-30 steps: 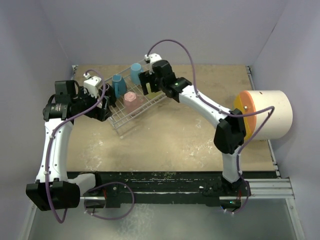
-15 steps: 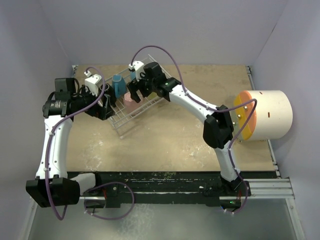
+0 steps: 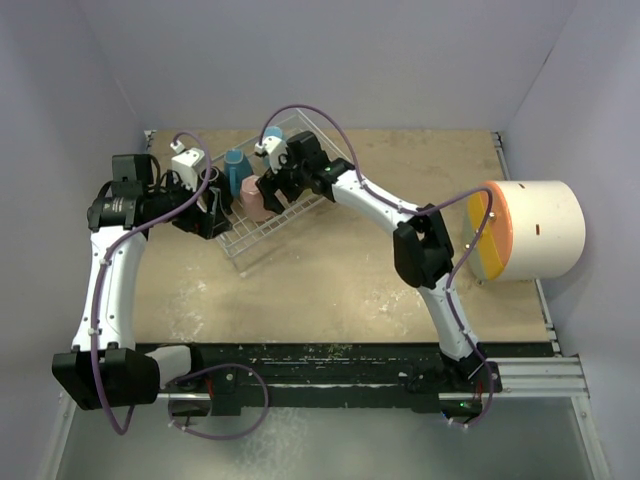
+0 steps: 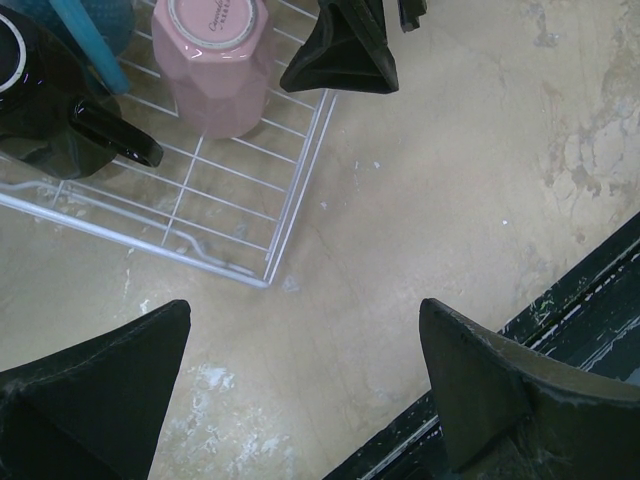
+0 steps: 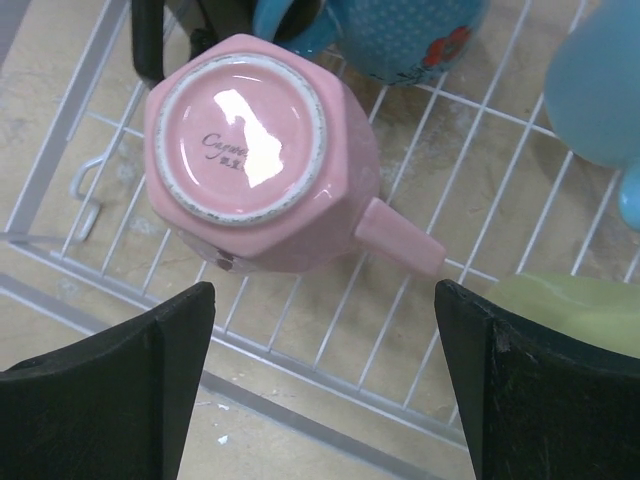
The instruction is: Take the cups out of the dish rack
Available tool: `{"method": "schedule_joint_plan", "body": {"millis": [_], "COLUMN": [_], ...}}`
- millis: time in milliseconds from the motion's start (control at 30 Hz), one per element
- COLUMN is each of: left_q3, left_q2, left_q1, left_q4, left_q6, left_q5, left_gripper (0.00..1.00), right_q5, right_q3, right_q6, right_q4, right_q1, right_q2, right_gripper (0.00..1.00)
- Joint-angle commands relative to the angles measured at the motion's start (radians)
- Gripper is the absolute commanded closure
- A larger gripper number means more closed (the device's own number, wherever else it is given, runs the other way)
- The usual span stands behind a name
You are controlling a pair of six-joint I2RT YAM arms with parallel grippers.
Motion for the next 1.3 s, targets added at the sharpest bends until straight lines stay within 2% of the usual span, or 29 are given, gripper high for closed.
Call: {"method": "schedule_joint_plan", "body": {"millis": [0, 233, 467, 733, 900, 1000, 1267], "left_q3": [0.026, 0.023, 0.036, 0.034, 0.039, 0.031, 0.045], "left_q2": [-0.021, -0.028, -0.041, -0.040, -0.057, -0.069, -0.066], "left_q1": [-0.001, -0.001, -0.001, -0.001, -0.001, -0.001, -0.001], "left_q4": [0.019, 0.018, 0.024, 0.056, 0.051, 0.059, 0.041], "left_q6": [0.020, 0.026, -0.041, -0.086, -0.095, -0.099, -0.086], "left_q5": [0.019, -0.007, -0.022, -0.061, -0.071, -0.083, -0.118], "left_gripper": [0.01, 0.01, 0.01, 0.01, 0.01, 0.01, 0.01], "right_q5": [-0.145, -0.171, -0.199, -0.208, -0.174, -0.102, 0.014], "right_q3": [0.015, 0.022, 0.119, 0.045, -0.030, -0.051, -0.012], "right_q6": [-0.087, -0.177, -0.215, -0.209, -0.198, -0.205, -0.117], "right_q4": [0.054, 0.094, 0.015, 0.015, 0.027, 0.035, 0.109], "right_q1": [-0.008, -0.012, -0.018, 0.027, 0.059, 0.086, 0.104], "right_q2": [-0.045, -0.033, 0.049, 0.009, -0.032, -0.044, -0.011], "right_gripper": [0.08, 0.09, 0.10, 0.12, 0.19, 0.31, 0.42]}}
